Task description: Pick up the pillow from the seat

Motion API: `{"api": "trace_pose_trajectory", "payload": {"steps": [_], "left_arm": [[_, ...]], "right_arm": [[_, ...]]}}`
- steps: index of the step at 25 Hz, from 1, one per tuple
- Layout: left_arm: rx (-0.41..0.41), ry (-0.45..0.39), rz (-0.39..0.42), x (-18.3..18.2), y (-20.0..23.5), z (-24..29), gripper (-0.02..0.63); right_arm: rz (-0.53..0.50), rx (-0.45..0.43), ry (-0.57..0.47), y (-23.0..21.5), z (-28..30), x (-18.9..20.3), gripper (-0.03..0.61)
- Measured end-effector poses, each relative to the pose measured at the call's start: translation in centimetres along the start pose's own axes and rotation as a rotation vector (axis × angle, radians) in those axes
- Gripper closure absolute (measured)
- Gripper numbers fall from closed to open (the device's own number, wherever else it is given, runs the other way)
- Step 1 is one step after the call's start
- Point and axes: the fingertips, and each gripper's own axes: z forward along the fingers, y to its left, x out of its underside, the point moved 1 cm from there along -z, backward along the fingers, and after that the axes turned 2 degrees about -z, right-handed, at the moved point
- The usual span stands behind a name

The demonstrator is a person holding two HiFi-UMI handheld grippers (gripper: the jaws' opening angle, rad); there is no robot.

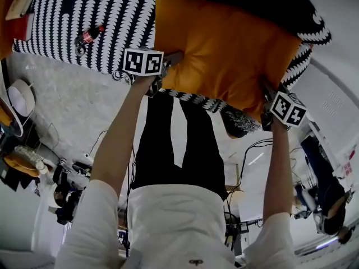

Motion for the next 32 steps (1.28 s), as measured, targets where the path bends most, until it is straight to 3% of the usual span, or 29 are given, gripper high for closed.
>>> {"api": "trace_pose_trajectory", "payload": {"steps": [12,21,32], "left_arm": [[-0.102,-0.090,0.093,-1.3,-1.5,-10.4,0.344],[-0.172,-0.226,0.230,-4.9,-4.9,-20.5,0.342],[-0.198,-0.366,0.389,-7.4,-9.8,-31.6,0.342]], "right_arm": [[-0.047,-0.015,-0.103,7.7,-4.5,-1.7,0.390],[-0.047,-0.028,-0.255,14.7,-10.6,-4.4,0.385],[-0.051,-0.028,-0.443,21.4,-18.2,-6.3,0.385]]}}
